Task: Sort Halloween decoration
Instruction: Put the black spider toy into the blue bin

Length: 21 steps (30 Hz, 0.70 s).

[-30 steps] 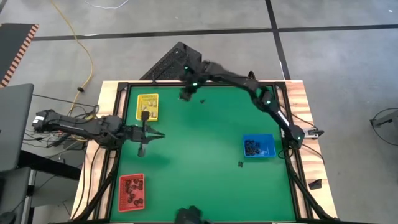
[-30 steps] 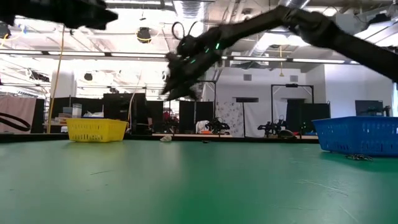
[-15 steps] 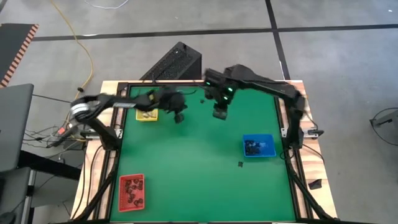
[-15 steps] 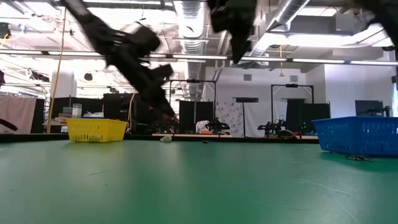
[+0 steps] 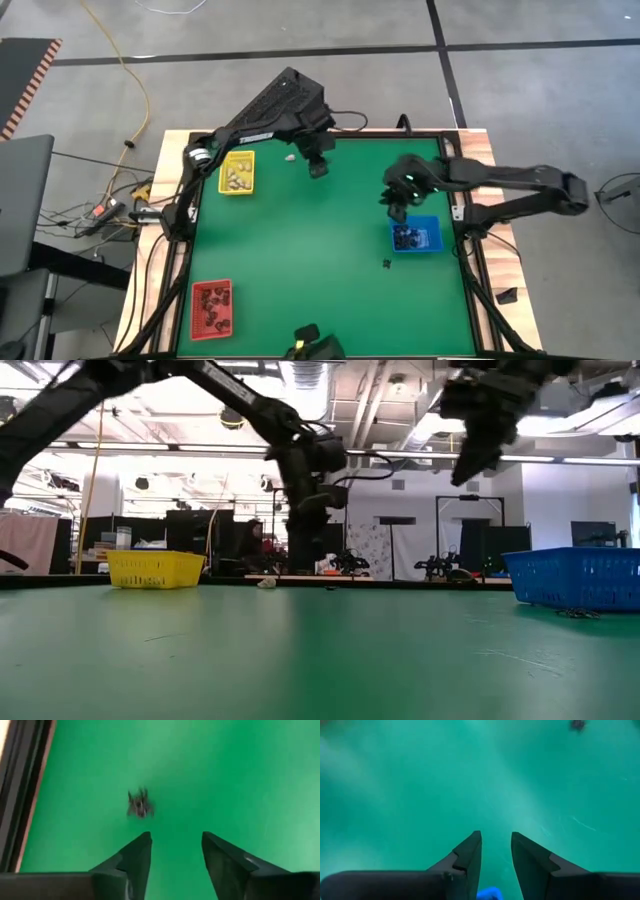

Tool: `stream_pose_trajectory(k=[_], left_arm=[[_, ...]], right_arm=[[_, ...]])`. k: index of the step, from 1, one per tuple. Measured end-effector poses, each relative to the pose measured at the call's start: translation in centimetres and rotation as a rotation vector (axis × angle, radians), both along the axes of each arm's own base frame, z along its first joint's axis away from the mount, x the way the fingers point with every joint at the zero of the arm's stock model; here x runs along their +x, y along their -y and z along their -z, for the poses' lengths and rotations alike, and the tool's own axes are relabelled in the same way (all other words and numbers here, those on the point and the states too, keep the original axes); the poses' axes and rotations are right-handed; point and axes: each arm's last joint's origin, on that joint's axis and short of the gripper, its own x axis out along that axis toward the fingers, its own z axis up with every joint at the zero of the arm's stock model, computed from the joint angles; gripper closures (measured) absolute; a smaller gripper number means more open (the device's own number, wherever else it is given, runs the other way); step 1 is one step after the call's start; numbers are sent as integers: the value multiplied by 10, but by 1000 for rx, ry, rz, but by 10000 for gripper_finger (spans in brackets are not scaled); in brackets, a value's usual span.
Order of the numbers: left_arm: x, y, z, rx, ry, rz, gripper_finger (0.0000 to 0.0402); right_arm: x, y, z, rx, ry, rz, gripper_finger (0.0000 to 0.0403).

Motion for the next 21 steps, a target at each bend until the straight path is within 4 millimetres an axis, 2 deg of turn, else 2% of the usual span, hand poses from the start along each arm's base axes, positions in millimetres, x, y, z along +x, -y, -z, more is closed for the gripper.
stream_pose_trajectory(k=[4, 10, 17, 21], left_arm=[[10, -18, 11, -42, -5, -109, 216], [10, -36, 24, -123, 12, -311, 217], [12, -42, 25, -128, 73, -354, 218], [15, -42, 45, -177, 38, -343, 219]], right_arm=[[-23, -8, 20, 4, 165, 89, 266], [-35, -16, 39, -33, 314, 95, 266], [-34, -17, 45, -55, 302, 79, 266], [-31, -16, 49, -50, 278, 80, 266]])
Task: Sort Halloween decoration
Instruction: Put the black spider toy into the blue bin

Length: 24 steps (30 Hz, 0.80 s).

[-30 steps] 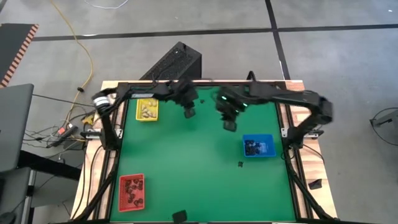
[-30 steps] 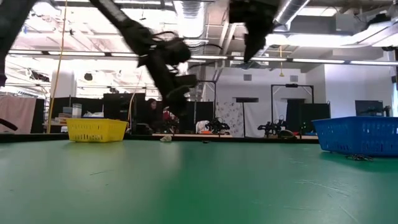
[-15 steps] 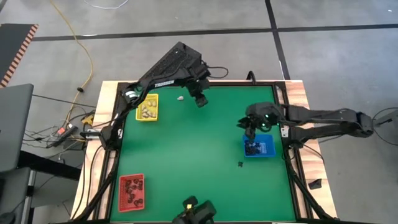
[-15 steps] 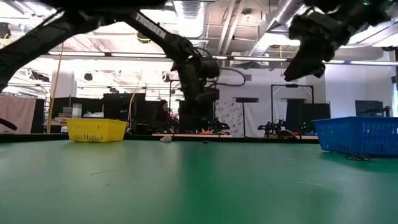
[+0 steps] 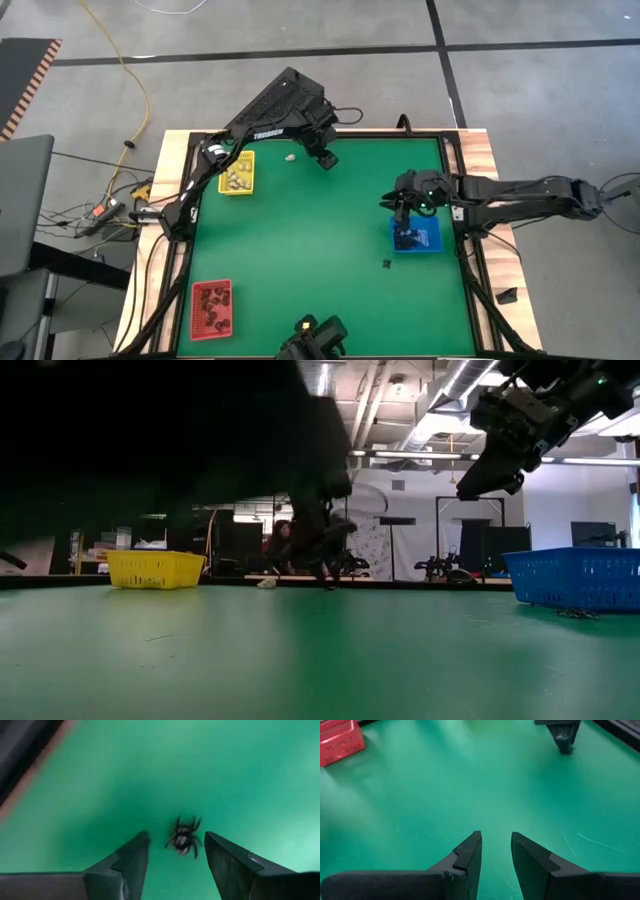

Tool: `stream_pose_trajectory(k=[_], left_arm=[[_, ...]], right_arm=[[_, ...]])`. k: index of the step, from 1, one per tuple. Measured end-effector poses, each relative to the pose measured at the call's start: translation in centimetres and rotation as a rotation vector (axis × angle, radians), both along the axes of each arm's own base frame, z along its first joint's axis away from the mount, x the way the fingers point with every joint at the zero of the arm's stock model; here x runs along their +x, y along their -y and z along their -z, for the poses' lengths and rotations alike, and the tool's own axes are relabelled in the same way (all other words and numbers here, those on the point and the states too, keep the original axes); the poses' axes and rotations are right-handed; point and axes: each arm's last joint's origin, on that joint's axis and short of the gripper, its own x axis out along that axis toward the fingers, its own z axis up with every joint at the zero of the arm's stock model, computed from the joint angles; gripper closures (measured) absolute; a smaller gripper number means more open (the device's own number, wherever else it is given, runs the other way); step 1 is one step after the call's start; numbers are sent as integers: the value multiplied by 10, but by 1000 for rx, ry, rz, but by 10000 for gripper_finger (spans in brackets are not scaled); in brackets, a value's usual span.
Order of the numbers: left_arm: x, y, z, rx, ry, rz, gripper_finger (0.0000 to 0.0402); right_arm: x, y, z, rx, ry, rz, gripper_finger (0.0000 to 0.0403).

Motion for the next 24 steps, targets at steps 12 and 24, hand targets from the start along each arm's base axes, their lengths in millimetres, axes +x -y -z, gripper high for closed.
stream_pose_trajectory(k=[12, 24], left_arm=[[11, 4, 6, -62, 85, 53, 219], [3, 13, 12, -61, -38, 170, 219]], right_arm=[[17, 2, 8, 14, 1, 7, 266], [23, -2, 10, 51, 9, 6, 266]])
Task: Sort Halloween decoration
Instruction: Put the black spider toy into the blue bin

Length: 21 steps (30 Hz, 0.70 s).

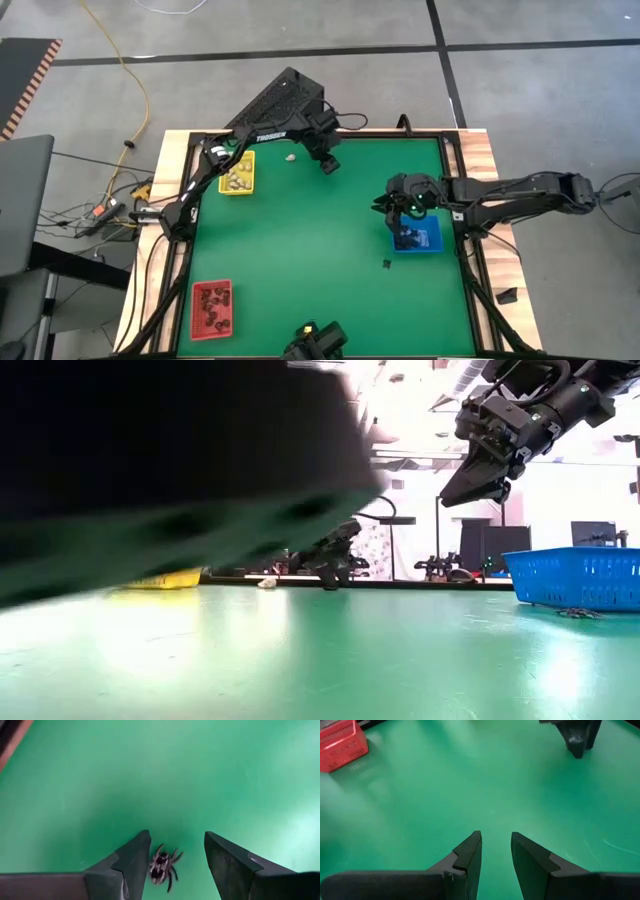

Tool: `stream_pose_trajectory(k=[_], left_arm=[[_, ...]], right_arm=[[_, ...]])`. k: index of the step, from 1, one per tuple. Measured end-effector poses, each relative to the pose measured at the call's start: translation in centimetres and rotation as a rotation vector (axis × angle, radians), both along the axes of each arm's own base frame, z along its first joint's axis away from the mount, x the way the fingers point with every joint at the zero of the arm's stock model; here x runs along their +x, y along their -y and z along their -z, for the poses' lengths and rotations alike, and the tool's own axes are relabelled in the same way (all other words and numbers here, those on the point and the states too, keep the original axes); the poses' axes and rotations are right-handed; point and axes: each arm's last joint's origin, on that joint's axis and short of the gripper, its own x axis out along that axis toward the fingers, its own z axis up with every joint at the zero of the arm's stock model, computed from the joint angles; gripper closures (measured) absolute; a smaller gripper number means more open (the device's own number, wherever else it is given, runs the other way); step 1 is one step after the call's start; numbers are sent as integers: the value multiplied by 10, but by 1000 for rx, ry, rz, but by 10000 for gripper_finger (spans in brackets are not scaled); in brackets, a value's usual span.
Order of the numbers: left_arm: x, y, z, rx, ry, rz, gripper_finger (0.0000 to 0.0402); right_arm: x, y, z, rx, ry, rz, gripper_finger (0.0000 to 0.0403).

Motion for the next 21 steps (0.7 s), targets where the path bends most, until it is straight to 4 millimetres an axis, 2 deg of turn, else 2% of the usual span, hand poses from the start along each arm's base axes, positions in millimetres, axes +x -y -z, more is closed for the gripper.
stream_pose_trajectory(k=[9, 21], left_arm=[[-11, 16, -2, -21, -160, 110, 219], [1, 30, -5, 130, -187, 225, 219]], right_arm=[[0, -1, 0, -6, -3, -12, 266], [0, 1, 0, -31, -6, -15, 266]])
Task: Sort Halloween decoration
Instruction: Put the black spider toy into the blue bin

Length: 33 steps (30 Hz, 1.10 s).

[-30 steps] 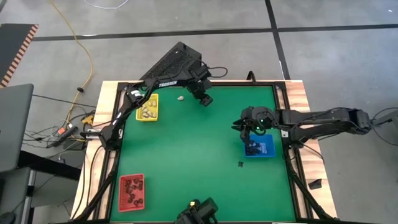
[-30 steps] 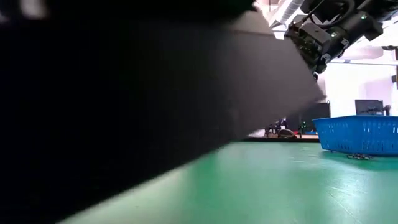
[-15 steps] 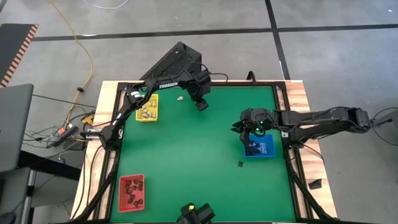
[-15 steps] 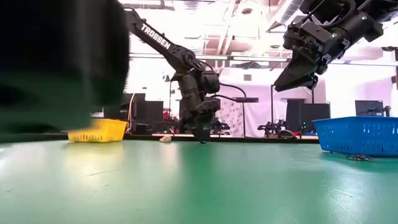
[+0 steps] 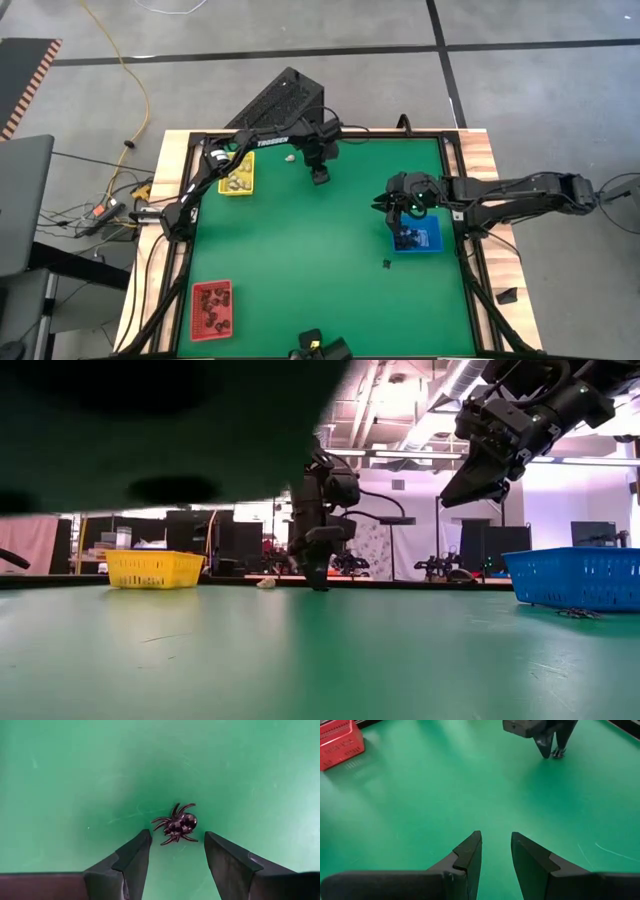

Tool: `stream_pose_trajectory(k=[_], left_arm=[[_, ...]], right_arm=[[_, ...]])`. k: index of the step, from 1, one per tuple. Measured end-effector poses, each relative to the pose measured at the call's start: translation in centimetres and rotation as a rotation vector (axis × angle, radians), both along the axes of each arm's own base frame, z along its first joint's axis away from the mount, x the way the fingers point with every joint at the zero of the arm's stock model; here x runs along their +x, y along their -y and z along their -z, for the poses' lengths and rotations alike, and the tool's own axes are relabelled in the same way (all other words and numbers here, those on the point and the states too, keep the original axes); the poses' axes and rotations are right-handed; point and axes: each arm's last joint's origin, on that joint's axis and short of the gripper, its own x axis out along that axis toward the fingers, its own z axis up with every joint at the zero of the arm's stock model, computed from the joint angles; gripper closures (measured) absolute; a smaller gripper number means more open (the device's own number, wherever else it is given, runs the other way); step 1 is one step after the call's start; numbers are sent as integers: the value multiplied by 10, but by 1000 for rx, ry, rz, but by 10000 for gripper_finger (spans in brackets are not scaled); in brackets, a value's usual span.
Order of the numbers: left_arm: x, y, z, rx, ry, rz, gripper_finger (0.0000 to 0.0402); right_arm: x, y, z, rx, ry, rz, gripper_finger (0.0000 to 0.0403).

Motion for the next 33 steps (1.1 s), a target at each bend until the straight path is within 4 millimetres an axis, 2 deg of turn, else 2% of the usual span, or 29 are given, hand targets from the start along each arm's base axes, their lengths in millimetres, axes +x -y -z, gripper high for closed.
stream_pose_trajectory(k=[5, 15, 27, 33], left_arm=[[3, 4, 0, 68, -22, 62, 233], [4, 2, 1, 122, -43, 88, 320], [3, 1, 2, 141, -55, 109, 327], [-1, 3, -11, 150, -56, 106, 327]], right_arm=[[0, 1, 0, 1, 0, 3, 266], [0, 1, 0, 7, 1, 8, 266], [0, 1, 0, 24, 4, 18, 266], [-1, 1, 1, 25, -6, 18, 266]])
